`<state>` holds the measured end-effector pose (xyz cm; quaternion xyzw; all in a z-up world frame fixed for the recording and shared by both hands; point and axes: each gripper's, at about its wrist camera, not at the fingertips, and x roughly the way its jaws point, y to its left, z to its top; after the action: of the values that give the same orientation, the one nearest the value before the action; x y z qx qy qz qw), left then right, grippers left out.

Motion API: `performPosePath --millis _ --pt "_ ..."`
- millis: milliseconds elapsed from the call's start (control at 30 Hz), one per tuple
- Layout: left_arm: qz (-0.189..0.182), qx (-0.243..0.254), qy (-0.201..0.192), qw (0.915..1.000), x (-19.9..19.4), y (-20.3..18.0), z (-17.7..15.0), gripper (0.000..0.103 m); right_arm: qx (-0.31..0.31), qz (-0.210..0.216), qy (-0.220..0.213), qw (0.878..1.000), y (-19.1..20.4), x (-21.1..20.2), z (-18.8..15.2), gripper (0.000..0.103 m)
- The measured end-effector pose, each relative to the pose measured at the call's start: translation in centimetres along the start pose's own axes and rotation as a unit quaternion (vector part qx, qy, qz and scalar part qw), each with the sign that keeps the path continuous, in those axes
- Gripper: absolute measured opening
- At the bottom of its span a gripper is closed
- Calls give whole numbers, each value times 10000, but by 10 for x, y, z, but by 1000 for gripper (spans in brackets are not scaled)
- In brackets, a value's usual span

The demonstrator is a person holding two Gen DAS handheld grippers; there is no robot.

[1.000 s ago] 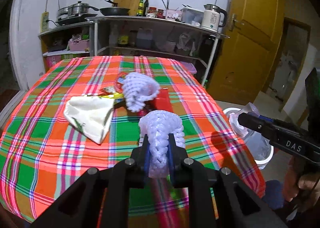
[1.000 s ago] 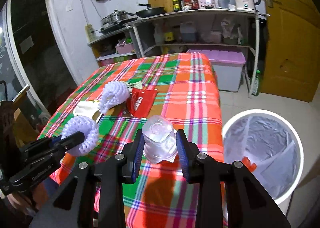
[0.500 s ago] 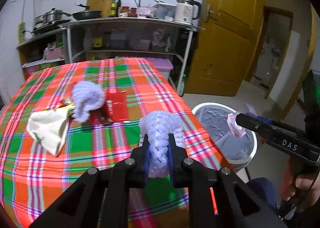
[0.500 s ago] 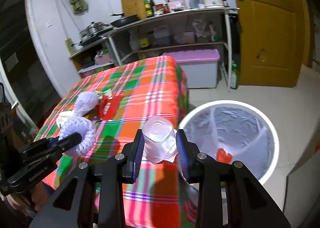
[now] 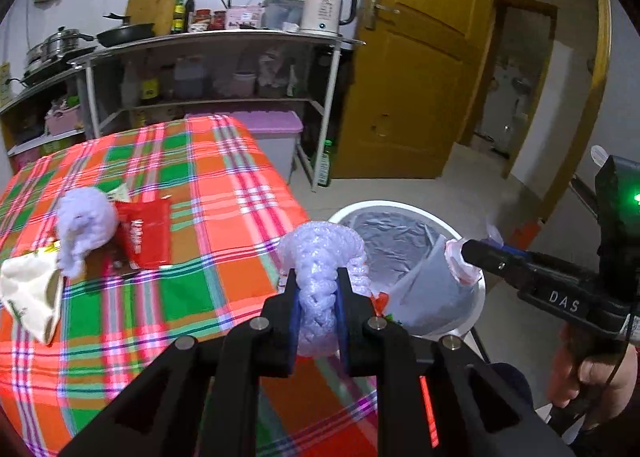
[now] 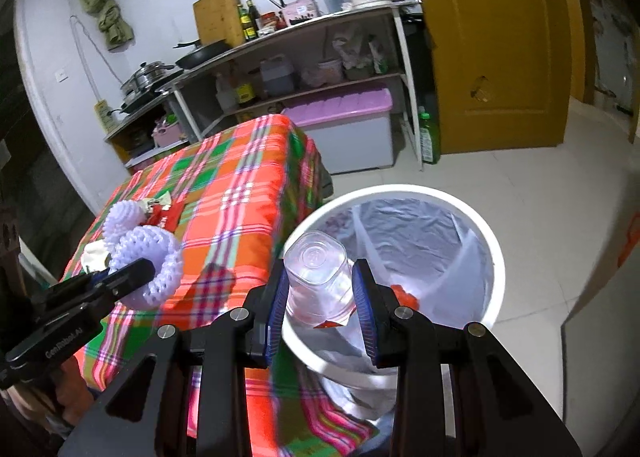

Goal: Collect trash
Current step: 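Carry the foam net and clear cup over the trash bin and release both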

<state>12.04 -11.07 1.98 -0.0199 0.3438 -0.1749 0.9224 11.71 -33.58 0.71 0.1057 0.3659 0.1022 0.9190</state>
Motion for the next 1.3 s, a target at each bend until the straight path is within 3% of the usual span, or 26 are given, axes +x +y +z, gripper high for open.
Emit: performPosePath --millis 500,900,1100,1233,1300 --pt "-580 340 487 9965 56 -52 2 16 453 -248 312 9982 -54 17 -12 34" --pt "-688 405 948 9923 94 -66 -3 19 563 -307 595 9962 -75 37 -21 34" --pt "-556 506 1242 9894 106 -71 -6 29 600 -348 667 9954 -81 42 -24 34" --pt "-550 522 1241 9894 104 -70 -6 44 581 -358 674 9954 -81 43 -24 37" --pt "-542 497 1222 9898 103 -69 -6 45 579 -354 663 9955 -80 42 -24 39"
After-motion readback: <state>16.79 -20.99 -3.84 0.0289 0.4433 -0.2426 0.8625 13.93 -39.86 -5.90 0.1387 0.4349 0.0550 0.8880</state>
